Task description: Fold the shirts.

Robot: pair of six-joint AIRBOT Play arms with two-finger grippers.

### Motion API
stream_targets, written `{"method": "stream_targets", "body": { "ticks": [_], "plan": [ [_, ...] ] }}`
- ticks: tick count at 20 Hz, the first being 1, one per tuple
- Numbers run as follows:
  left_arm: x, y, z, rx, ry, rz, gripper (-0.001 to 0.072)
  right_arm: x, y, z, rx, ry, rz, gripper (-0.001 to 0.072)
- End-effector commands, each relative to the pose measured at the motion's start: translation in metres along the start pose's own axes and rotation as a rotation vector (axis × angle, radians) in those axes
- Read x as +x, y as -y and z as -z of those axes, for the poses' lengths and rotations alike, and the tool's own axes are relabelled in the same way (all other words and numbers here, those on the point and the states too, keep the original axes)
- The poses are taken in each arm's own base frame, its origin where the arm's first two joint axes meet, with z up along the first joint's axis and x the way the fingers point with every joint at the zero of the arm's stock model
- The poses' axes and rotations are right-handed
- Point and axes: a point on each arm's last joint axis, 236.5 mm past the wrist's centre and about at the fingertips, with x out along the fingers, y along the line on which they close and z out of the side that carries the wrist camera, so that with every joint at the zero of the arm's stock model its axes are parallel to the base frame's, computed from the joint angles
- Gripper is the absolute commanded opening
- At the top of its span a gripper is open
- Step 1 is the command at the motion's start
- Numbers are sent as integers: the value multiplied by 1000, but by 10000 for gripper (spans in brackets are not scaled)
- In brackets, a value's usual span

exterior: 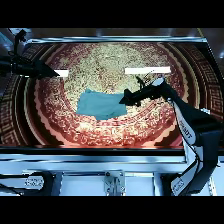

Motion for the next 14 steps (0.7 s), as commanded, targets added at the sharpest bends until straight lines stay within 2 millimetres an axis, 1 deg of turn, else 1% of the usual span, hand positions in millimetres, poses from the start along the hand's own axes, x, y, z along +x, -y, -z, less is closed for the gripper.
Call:
{"method": "stream_targets", "body": {
  "ticks": [1,2,4,5,7,9,11,12,13,14],
  "plan": [
    [0,2,-1,5,3,7,34,-74,-23,-22,-97,124,6,73],
    [0,2,-1,12,3,7,34,-105,-19,-25,-92,167,41,73],
    [0,2,-1,12,3,7,34,-172,-2,-21,-63,245,139,73],
    [0,2,-1,12,3,7,34,-209,9,-18,-35,299,188,73],
    [0,2,-1,19,3,7,34,-278,28,-8,38,419,255,73],
    [0,2,-1,19,3,7,35,-340,46,5,121,547,297,73],
    [0,2,-1,32,3,7,34,-384,63,24,222,635,326,73],
    [0,2,-1,38,3,7,34,-397,71,34,256,649,344,73],
    [0,2,-1,38,3,7,34,-401,80,46,292,631,360,73],
    [0,2,-1,38,4,7,34,-402,88,57,319,598,378,73]
  ]
}}
